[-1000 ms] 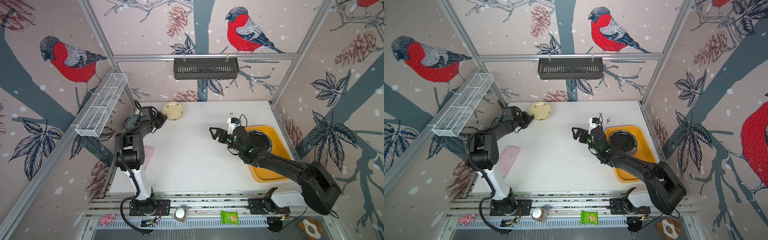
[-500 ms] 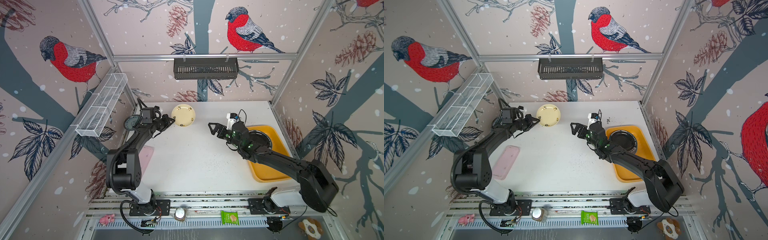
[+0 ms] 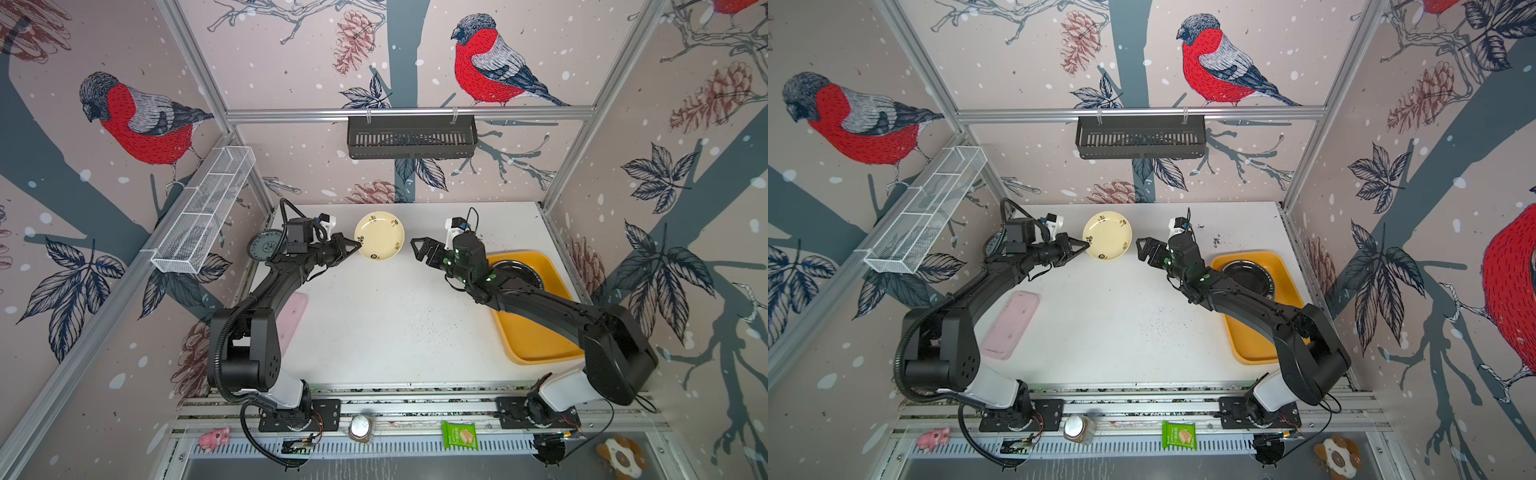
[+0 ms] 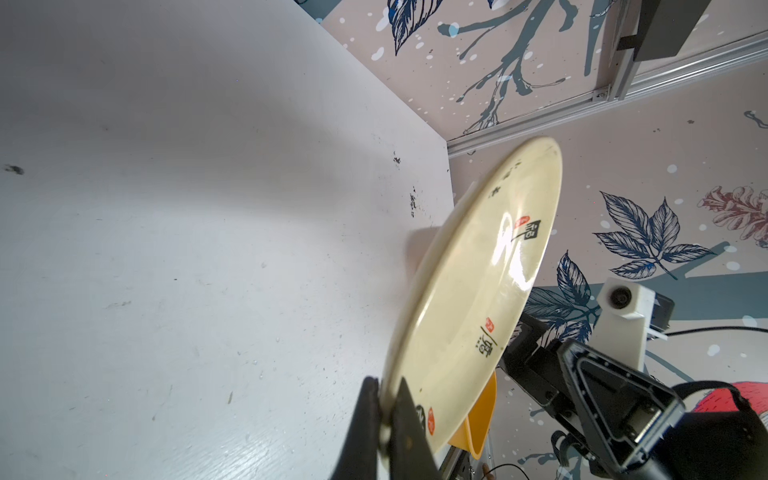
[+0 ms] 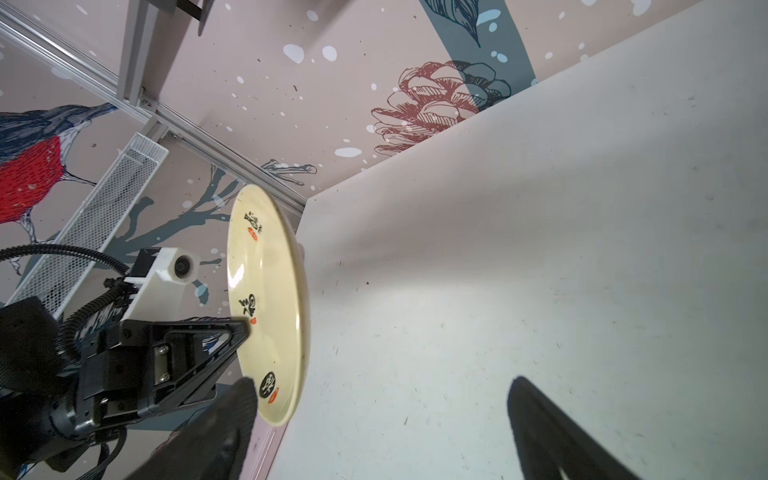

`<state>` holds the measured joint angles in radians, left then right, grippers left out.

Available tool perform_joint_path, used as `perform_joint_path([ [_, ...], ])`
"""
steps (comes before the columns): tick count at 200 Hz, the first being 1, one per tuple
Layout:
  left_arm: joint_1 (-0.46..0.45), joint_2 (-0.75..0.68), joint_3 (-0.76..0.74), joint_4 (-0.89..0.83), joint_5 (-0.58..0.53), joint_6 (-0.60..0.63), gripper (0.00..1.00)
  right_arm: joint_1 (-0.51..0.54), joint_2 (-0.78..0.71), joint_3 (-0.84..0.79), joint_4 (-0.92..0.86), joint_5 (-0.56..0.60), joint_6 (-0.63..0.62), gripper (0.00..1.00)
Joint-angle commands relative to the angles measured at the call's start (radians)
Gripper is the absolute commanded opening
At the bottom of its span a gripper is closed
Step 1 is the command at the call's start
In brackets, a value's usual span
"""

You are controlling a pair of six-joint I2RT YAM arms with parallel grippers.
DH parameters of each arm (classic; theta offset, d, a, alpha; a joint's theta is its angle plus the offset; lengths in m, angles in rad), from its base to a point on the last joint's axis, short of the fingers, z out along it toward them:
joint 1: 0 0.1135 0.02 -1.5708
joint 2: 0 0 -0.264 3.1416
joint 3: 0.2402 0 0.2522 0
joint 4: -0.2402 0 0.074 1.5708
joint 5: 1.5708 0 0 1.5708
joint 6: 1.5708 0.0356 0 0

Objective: Place the plates into the plastic bin on the countertop
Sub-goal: 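Lift the cream plate upright with the left gripper toward the approaching right gripper, then grasp the cream plate's rim with the right gripper while the left releases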

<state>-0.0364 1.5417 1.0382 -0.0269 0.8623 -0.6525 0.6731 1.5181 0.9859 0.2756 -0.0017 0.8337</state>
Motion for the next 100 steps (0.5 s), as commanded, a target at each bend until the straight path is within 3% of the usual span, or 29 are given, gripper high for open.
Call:
perform_joint_path([
  [1,-0.011,0.005,0.000,0.055,0.052,0.000,0.06,0.003,0.033,0.044,-0.030,-0.016,-0.026,0.93],
  [40,-0.043,0.009,0.026,0.004,0.040,0.055,0.06,0.006,0.082,0.107,-0.063,-0.020,-0.045,0.86],
  [100,-0.085,0.018,0.043,-0.030,0.039,0.095,0.07,0.005,0.066,0.095,-0.076,-0.007,-0.045,0.58],
])
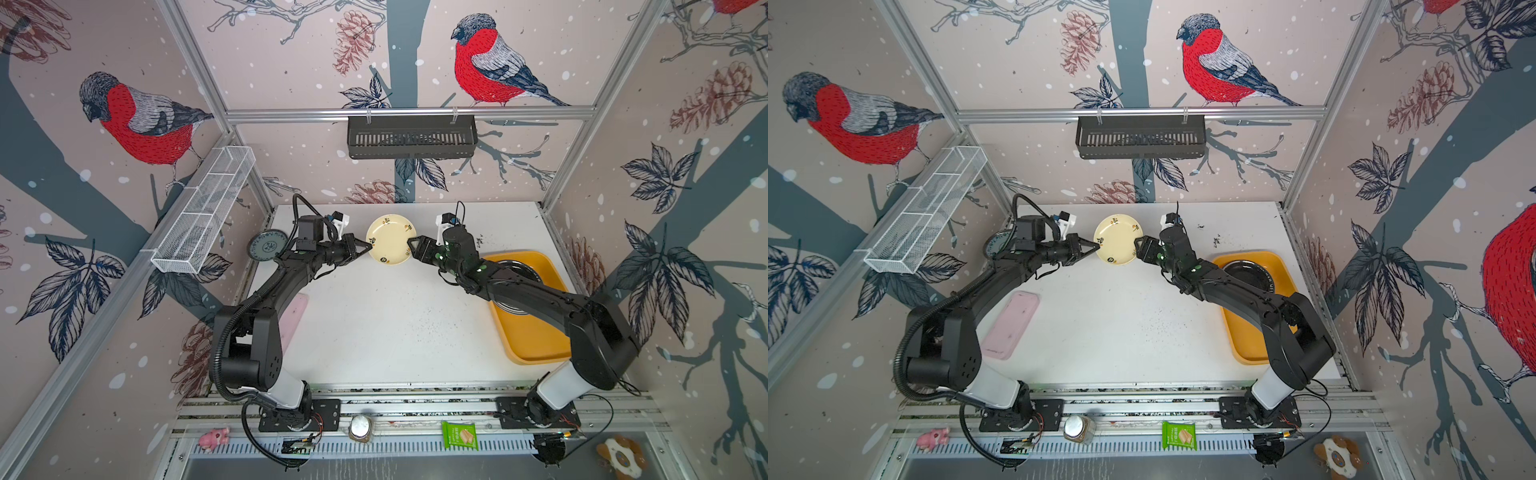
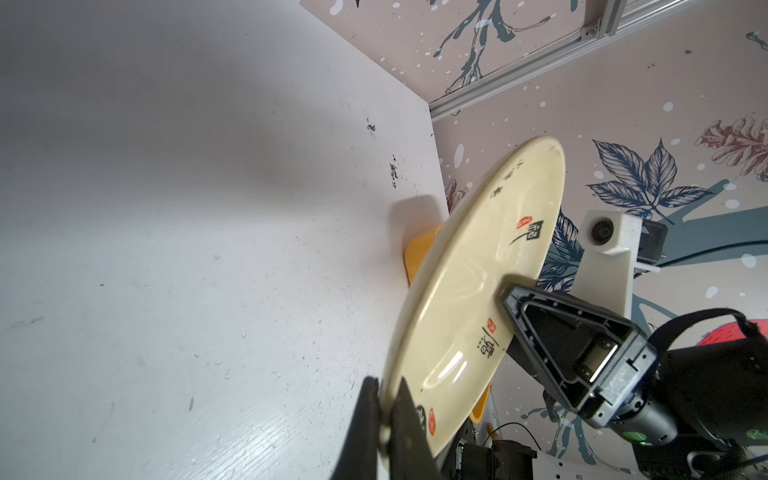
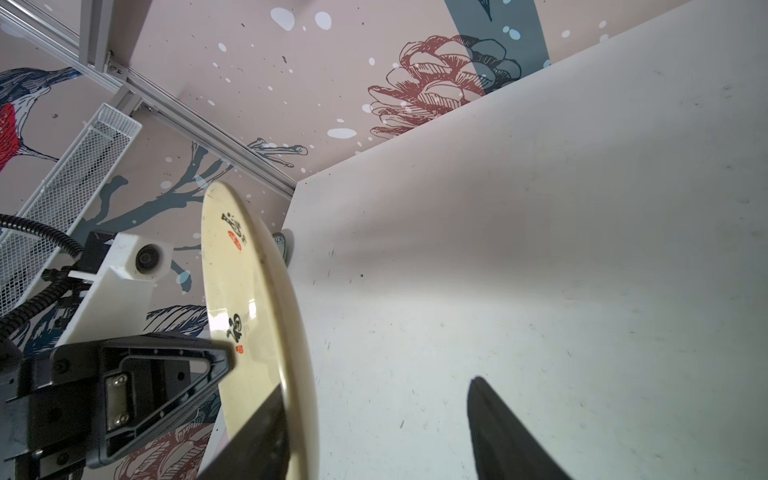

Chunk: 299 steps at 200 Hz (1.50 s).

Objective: Place the plates into the plastic bin on the countertop
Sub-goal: 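Grasp the cream plate's rim with the right gripper while the left releases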

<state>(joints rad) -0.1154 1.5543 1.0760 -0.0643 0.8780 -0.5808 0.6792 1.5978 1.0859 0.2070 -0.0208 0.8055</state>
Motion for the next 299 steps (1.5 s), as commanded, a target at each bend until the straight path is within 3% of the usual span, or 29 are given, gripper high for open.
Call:
perform_joint_path([
  [1,-0.007,0.006,0.004,0.007,0.023,0.024,0.07,-0.001,-0.014,-0.006,-0.007,0.012,-0.016,0.57],
  [59,-0.010,0.014,0.002,0.012,0.022,0.020,0.07,-0.001,-0.003,-0.011,0.015,-0.013,-0.009,0.20],
  [94,-0.011,0.018,0.001,0.009,0.021,0.022,0.10,0.000,0.010,-0.006,0.021,-0.026,-0.003,0.09],
  [112,-0.012,0.020,0.002,0.008,0.019,0.023,0.17,-0.001,0.014,-0.009,0.022,-0.022,0.008,0.07],
  [121,-0.012,0.021,0.001,0.006,0.018,0.024,0.29,-0.001,0.016,-0.007,0.019,-0.021,0.014,0.06],
  [140,-0.010,0.021,0.004,0.003,0.015,0.027,0.43,-0.004,0.021,-0.006,0.018,-0.020,0.028,0.04],
  [180,-0.010,0.019,0.006,-0.008,-0.009,0.026,0.66,-0.013,0.028,-0.007,0.021,-0.030,0.051,0.03],
  [196,-0.010,0.018,0.006,-0.009,-0.013,0.026,0.79,-0.020,0.028,-0.013,0.023,-0.036,0.061,0.02],
  [208,-0.010,0.016,0.006,-0.008,-0.011,0.031,0.96,-0.025,0.028,-0.018,0.026,-0.037,0.070,0.03],
  [299,-0.010,0.030,0.002,0.010,0.030,0.036,0.96,-0.092,-0.009,-0.065,0.006,-0.021,0.127,0.02],
])
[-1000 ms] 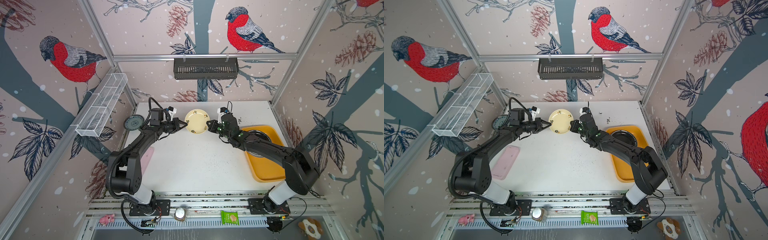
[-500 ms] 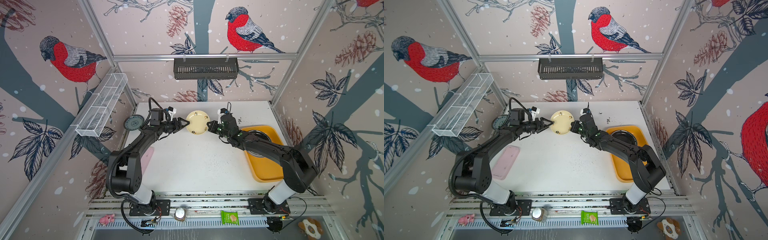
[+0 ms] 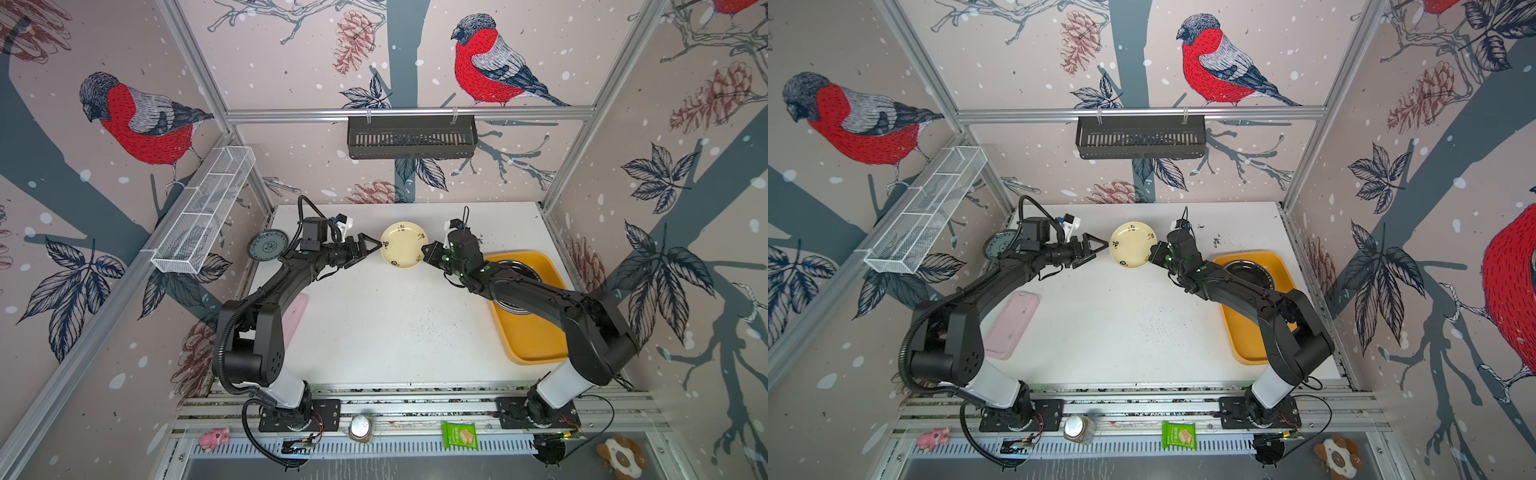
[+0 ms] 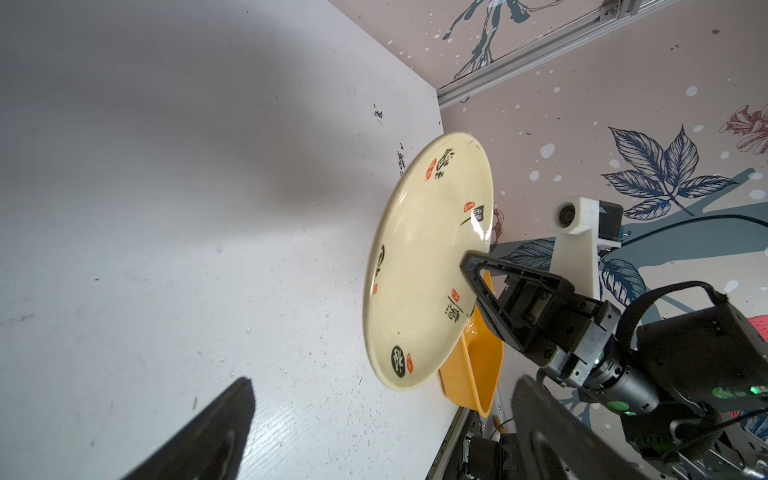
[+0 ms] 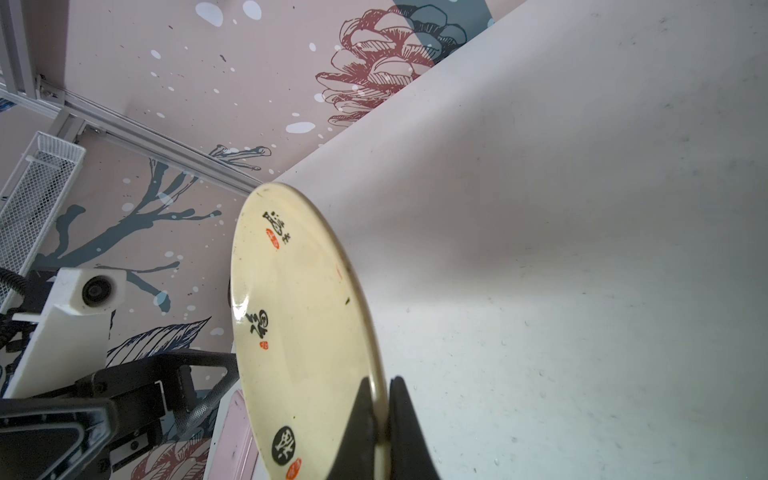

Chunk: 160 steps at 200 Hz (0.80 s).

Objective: Place the plates into the plastic bin on the countertop
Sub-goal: 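Grasp the cream plate's rim with the right gripper while the left releases, then carry the cream plate into the yellow bin with the right gripper while the left withdraws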

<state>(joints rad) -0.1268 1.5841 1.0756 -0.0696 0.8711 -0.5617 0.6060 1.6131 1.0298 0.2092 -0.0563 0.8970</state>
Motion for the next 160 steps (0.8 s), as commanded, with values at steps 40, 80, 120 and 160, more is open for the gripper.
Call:
perform_joint_path([
  [40,-0.013,0.006,0.006,0.010,0.032,0.030,0.96,-0.074,-0.092,-0.073,-0.016,0.042,0.079,0.02],
  [80,-0.084,0.016,0.033,-0.033,0.045,0.091,0.96,-0.132,-0.206,-0.158,-0.052,0.092,0.119,0.02],
  [120,-0.164,0.016,0.068,-0.091,0.091,0.187,0.96,-0.188,-0.331,-0.213,-0.164,0.166,0.158,0.02],
  [160,-0.242,0.014,0.112,-0.197,0.071,0.303,0.96,-0.258,-0.497,-0.319,-0.237,0.207,0.225,0.02],
])
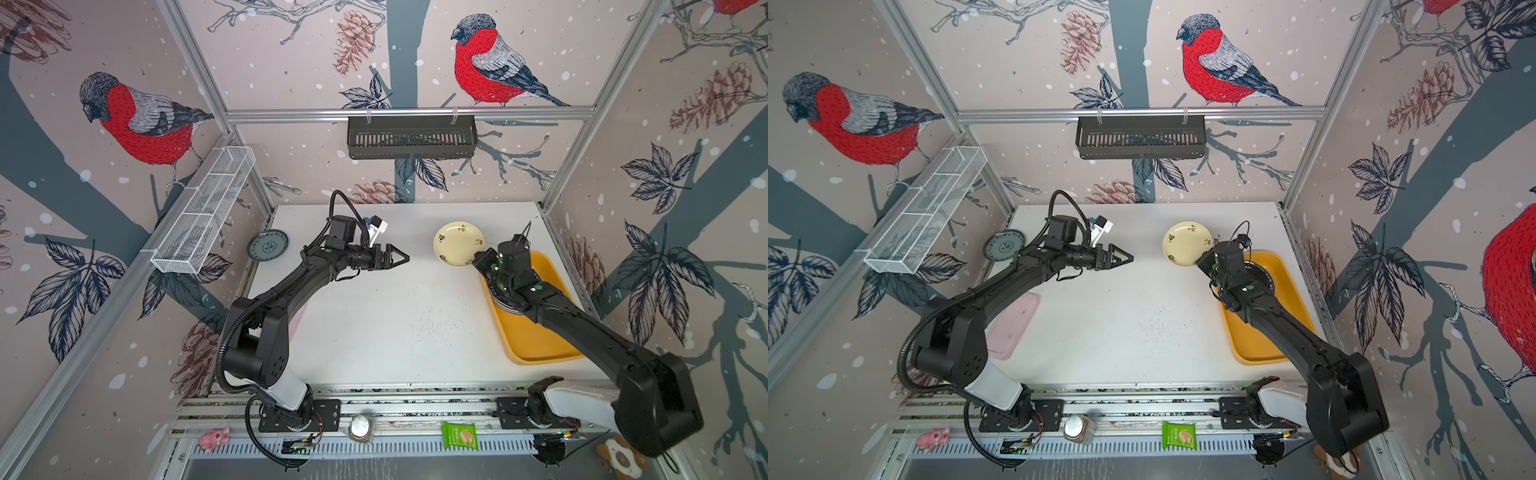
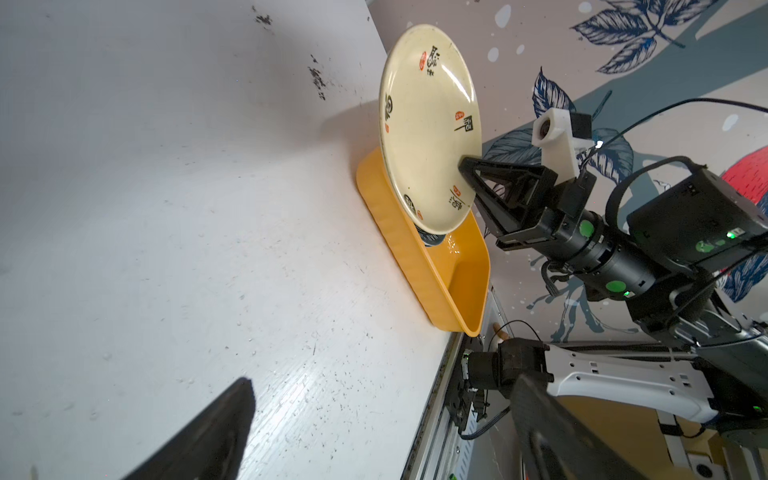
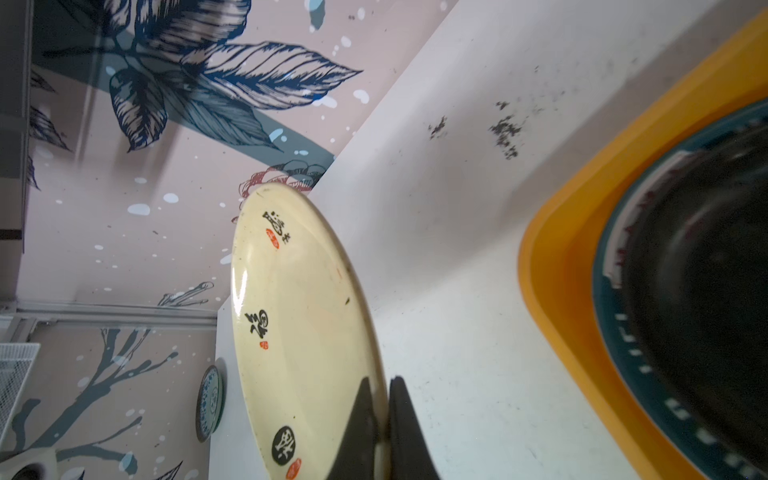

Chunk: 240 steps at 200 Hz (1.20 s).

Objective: Place the plates into the plastic bin on the countertop
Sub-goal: 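Carry the cream plate into the yellow bin with the right gripper while the left withdraws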

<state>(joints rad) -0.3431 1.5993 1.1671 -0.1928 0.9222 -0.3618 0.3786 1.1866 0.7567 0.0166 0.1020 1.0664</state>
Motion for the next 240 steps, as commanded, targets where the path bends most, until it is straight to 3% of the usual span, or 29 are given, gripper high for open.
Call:
perform_joint_path([
  [1,-0.027,-0.001,0.021,-0.074,0.020,0.103,0.96,-0.032,-0.076,-0.049,-0.045,0.048,0.058,0.02],
  [65,-0.059,-0.007,0.039,-0.124,0.012,0.160,0.96,-0.194,-0.323,-0.190,-0.240,0.017,0.105,0.02],
  [115,-0.058,-0.012,0.039,-0.128,-0.013,0.157,0.96,-0.353,-0.476,-0.260,-0.337,-0.047,0.074,0.02],
  [190,-0.059,-0.011,0.041,-0.137,-0.041,0.161,0.96,-0.546,-0.448,-0.326,-0.201,-0.200,0.012,0.02],
  [240,-0.059,-0.002,0.043,-0.143,-0.060,0.162,0.96,-0.560,-0.359,-0.297,-0.165,-0.205,-0.015,0.02],
])
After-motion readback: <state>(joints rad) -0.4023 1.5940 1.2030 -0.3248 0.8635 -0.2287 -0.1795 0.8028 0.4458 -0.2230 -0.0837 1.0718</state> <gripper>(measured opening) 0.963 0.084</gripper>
